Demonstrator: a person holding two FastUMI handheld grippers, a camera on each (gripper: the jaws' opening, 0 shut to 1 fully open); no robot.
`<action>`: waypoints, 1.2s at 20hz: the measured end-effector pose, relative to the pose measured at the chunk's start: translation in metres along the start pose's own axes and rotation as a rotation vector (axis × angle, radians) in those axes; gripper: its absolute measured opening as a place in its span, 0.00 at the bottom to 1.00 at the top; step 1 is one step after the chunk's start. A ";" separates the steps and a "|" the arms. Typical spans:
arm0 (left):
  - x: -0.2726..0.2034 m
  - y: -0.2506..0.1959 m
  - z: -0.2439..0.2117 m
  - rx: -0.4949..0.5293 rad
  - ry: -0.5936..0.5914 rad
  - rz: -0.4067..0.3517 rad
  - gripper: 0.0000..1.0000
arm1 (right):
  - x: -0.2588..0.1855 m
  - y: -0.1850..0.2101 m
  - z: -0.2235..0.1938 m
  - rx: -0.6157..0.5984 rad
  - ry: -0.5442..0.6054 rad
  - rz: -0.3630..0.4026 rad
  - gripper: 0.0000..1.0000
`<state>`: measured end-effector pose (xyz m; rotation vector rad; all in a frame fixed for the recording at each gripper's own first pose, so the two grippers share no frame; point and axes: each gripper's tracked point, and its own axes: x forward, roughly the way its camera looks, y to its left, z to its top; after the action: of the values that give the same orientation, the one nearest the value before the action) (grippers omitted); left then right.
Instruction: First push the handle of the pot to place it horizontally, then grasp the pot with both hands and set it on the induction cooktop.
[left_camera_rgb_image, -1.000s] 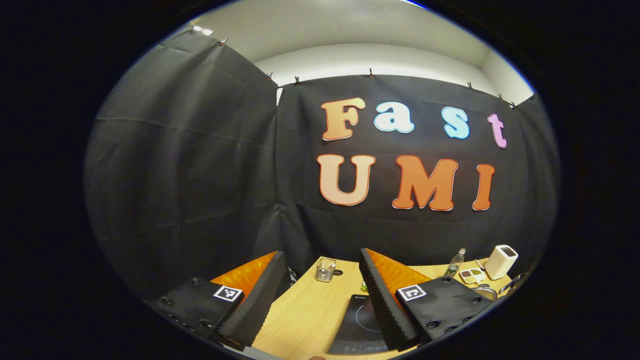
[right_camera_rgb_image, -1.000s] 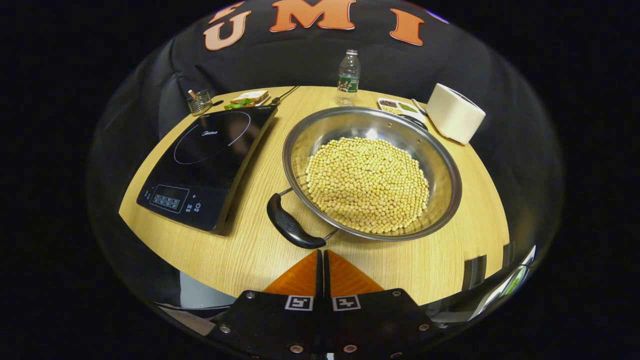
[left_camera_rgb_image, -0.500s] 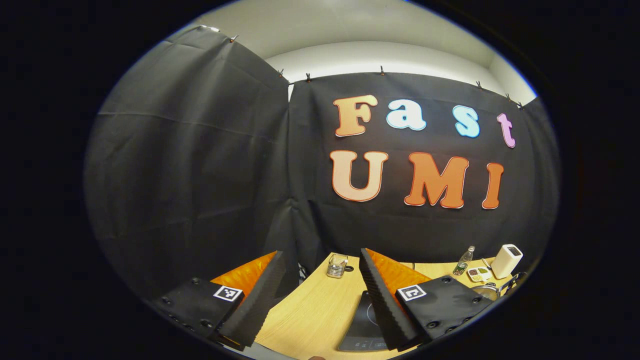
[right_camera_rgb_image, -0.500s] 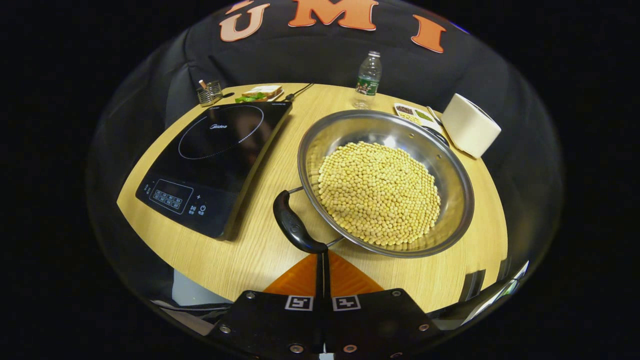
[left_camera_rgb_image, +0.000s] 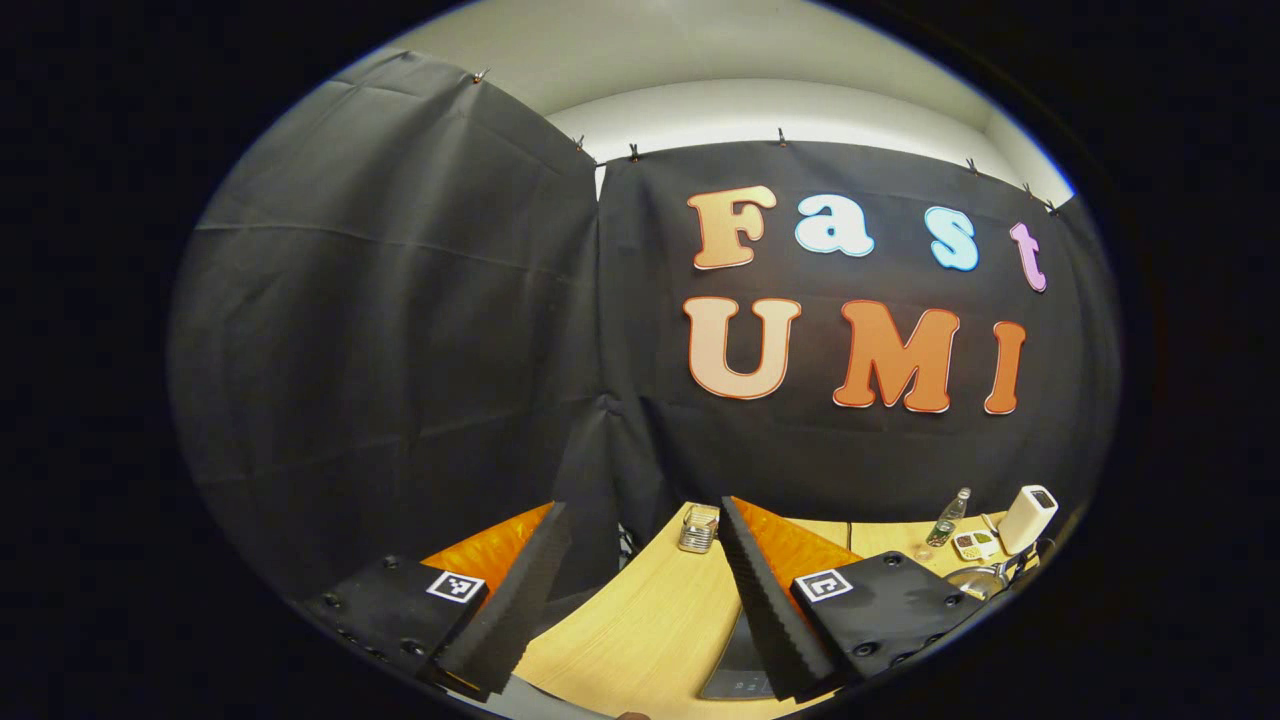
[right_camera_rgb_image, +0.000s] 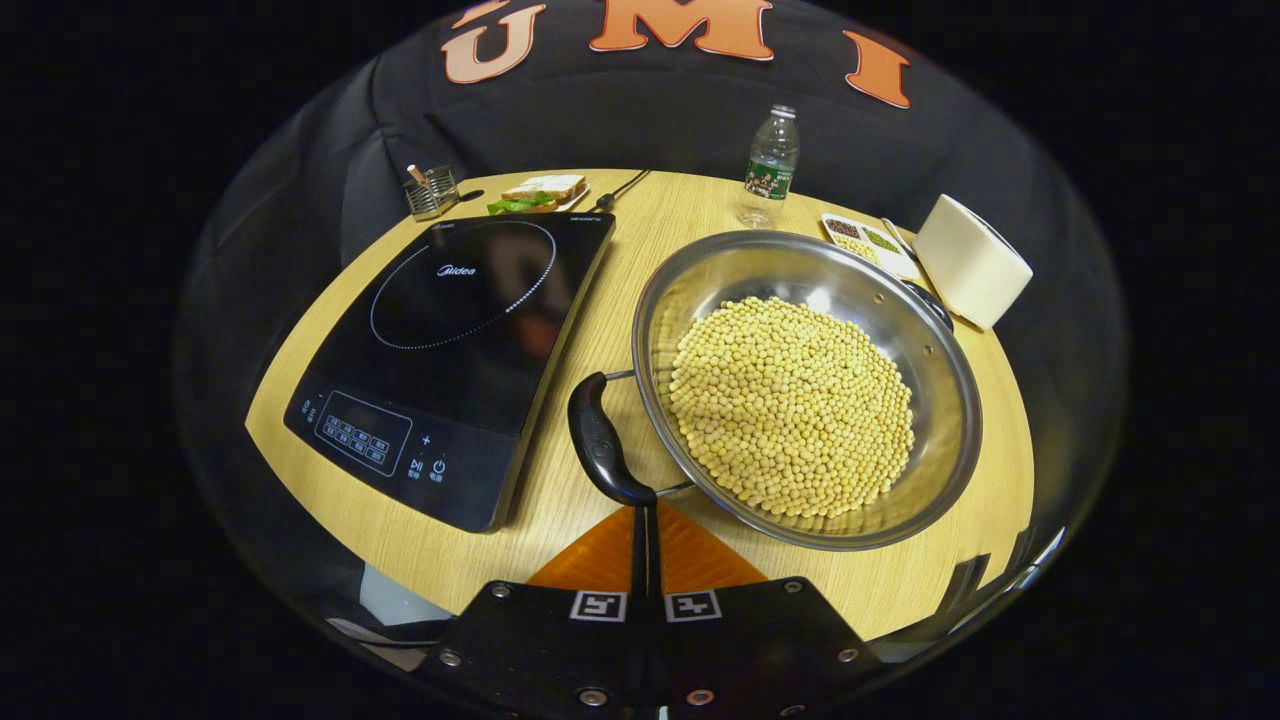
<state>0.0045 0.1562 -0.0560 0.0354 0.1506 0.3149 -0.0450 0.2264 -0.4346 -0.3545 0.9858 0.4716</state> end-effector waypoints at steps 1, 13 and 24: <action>0.002 0.002 0.001 0.002 -0.002 0.004 0.97 | 0.001 0.002 0.002 -0.002 0.000 -0.003 0.00; 0.014 0.029 -0.003 -0.013 0.005 0.009 0.98 | 0.018 0.021 0.027 0.068 0.009 0.001 0.00; 0.019 0.040 -0.010 -0.005 0.018 0.020 0.97 | 0.040 0.032 0.056 0.236 0.009 0.024 0.00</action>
<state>0.0083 0.2000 -0.0665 0.0289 0.1677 0.3354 -0.0036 0.2892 -0.4425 -0.1329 1.0430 0.3710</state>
